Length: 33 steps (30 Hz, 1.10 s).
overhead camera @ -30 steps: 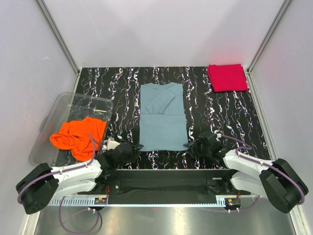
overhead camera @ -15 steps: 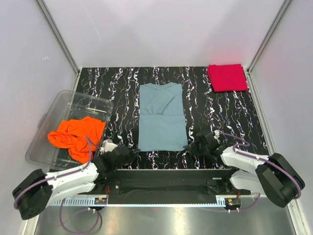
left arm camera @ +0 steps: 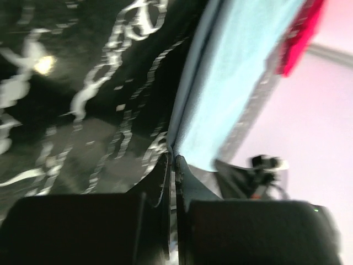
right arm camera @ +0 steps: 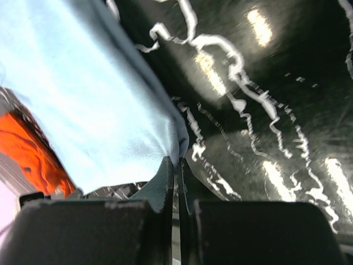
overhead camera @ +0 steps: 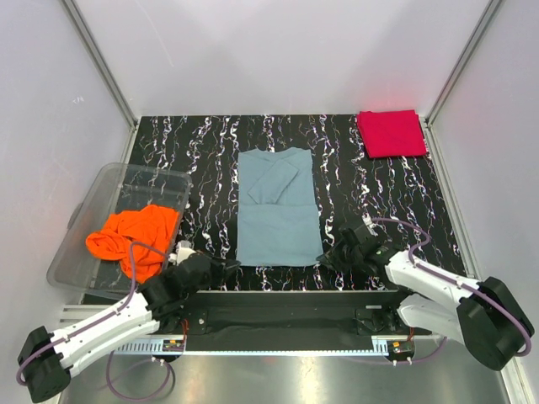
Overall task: Fold and stack the t-shirts
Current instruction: Fold the tshirt
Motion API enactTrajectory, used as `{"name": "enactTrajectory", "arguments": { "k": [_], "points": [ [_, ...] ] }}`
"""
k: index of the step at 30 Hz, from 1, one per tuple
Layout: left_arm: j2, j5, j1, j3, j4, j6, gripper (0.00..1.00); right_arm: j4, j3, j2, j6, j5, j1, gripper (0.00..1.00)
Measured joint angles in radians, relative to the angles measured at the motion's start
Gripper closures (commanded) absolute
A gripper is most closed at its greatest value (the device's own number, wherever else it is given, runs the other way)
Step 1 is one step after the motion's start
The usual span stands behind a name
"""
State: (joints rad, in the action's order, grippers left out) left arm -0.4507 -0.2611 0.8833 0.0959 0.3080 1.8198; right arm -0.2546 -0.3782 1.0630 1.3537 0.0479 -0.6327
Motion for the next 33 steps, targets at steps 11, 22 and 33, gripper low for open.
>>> {"name": "enactTrajectory", "arguments": {
  "k": [11, 22, 33],
  "points": [
    [-0.022, 0.025, -0.002, 0.134, 0.232, -0.131, 1.0, -0.056, -0.011, -0.06, -0.026, 0.022, -0.046, 1.0],
    [-0.154, -0.009, -0.002, 0.314, 0.357, -0.192, 1.0, -0.068, -0.011, -0.102, -0.017, 0.021, -0.054, 1.0],
    [-0.161, -0.04, -0.002, 0.329, 0.389, -0.245, 1.0, -0.144, -0.11, -0.093, -0.058, -0.003, -0.054, 1.0]
  ]
}}
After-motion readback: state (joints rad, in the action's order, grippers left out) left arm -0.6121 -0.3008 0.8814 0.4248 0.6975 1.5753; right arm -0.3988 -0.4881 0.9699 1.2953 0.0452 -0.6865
